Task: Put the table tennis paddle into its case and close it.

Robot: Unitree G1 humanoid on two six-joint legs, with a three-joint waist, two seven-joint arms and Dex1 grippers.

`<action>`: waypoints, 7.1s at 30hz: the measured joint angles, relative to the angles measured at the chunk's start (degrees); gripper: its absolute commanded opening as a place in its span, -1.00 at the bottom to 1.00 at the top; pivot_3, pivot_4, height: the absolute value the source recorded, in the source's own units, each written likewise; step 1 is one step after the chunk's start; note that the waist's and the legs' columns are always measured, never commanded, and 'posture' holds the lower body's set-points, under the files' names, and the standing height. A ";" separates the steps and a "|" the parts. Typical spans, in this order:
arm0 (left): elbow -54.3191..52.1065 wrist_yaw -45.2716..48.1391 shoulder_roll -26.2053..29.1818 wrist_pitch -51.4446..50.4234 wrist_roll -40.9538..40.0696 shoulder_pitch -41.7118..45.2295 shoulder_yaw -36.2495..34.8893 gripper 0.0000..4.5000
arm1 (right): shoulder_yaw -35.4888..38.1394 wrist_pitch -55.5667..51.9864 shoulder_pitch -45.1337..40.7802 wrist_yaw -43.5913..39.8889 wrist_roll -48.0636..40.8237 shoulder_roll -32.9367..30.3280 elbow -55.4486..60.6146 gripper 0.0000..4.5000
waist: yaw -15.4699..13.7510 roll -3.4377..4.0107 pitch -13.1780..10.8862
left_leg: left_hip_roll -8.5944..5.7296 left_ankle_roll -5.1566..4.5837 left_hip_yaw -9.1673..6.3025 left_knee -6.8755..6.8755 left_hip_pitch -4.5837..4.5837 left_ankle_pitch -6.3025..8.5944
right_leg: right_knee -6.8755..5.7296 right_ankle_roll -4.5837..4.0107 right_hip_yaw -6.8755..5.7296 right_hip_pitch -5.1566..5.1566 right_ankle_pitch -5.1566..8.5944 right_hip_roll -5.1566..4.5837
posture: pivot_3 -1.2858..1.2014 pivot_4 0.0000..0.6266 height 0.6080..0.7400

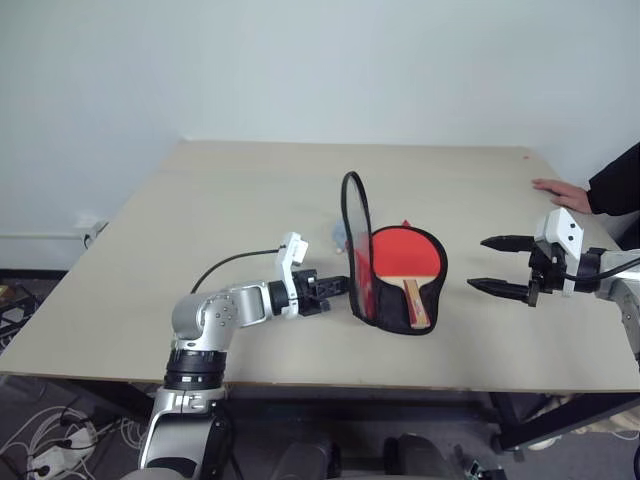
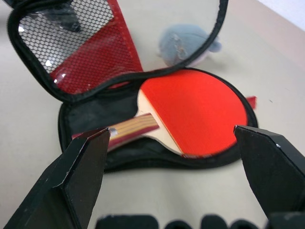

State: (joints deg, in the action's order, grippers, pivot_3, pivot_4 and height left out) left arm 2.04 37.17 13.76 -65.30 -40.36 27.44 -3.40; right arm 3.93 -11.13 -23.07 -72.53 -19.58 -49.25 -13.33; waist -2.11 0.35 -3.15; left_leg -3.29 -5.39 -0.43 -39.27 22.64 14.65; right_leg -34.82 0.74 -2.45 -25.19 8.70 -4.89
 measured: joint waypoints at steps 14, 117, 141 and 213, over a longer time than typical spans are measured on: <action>3.92 -4.65 -4.91 3.80 5.44 2.06 5.28 -0.99 | 0.01 1.03 0.25 -0.12 1.20 -0.37 -0.93 1.00 | -0.02 0.00 0.00 | -0.03 -0.04 0.00 -0.05 0.01 -0.02 | 0.01 0.04 0.02 0.02 -0.04 -0.01 | 0.03 -1.00 0.71; 8.13 -30.49 -20.74 -26.58 -9.60 3.10 -28.56 0.99 | 0.02 -6.71 6.07 4.47 -1.23 1.61 10.57 1.00 | -0.03 -0.14 -0.02 | -0.04 -0.04 -0.04 -0.14 0.03 -0.02 | 0.02 0.19 0.01 0.06 -0.15 -0.04 | 0.03 -1.00 0.71; 8.82 -31.43 -24.48 -22.31 -7.27 1.99 -26.98 0.99 | 0.02 -7.59 6.57 4.74 -1.26 1.66 11.91 1.00 | -0.08 -0.18 -0.03 | -0.05 -0.05 -0.04 -0.14 0.04 -0.02 | 0.05 0.19 -0.02 0.10 -0.14 -0.05 | 0.03 -1.00 0.71; 33.37 -39.66 -20.92 -8.42 -15.16 14.56 -24.27 0.99 | -0.07 -9.34 10.13 6.19 -2.40 3.29 15.00 1.00 | 1.16 -0.31 0.74 | -0.48 0.29 -0.33 0.97 1.91 -1.88 | -1.94 1.33 0.02 1.65 4.20 -0.94 | 0.03 -1.00 0.71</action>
State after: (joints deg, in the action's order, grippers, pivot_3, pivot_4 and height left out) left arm 35.41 -2.49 -7.16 -73.72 -55.52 42.00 -27.67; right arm 3.86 -20.48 -12.94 -66.35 -21.98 -45.97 1.67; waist -0.95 0.04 -2.41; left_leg -3.77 -5.10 -0.76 -38.30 24.56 12.77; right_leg -36.76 2.07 -2.43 -23.54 12.91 -5.82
